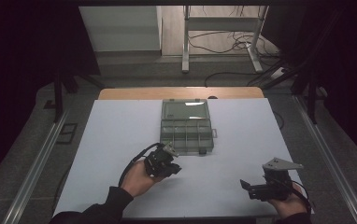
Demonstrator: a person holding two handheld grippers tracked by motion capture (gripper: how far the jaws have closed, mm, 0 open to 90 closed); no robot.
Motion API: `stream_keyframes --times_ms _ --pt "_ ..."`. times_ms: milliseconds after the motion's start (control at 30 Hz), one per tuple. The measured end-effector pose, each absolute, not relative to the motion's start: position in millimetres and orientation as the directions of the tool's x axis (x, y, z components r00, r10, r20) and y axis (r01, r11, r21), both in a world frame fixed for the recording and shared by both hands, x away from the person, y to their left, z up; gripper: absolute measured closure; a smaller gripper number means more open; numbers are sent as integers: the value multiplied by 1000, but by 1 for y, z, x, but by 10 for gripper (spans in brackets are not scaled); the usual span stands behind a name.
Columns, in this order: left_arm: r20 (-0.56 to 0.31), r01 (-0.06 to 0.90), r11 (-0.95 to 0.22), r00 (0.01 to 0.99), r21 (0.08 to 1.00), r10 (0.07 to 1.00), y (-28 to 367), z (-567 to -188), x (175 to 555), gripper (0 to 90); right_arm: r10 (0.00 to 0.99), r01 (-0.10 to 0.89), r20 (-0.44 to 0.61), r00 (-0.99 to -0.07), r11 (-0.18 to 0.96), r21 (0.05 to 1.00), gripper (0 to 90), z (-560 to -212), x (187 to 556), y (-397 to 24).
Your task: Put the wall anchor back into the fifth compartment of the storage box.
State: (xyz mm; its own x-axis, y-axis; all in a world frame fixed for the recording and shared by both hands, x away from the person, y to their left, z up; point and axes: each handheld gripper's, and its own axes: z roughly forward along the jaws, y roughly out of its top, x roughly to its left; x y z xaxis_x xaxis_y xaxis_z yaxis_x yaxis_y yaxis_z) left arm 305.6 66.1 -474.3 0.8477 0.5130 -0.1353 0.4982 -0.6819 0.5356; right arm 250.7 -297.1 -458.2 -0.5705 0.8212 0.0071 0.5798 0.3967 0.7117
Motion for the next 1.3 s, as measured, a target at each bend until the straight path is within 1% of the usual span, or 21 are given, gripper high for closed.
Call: stream_keyframes --times_ms 33,133,500,900,1300 --pt "-145 510 -663 839 548 525 66 -474 306 846 822 580 7 -570 396 712 2 -458 251 -297" --pt "-136 513 -658 834 552 535 71 -470 310 846 822 581 7 -569 396 711 1 -458 251 -297" --pt "-161 556 -594 795 582 585 90 -461 328 846 824 581 6 -566 394 713 1 -458 251 -297" --pt "-148 571 -555 766 605 626 102 -452 348 845 824 583 7 -566 394 710 1 -458 251 -297" --pt "-163 605 -501 723 619 672 112 -456 372 843 824 585 7 -566 396 708 1 -459 251 -297"
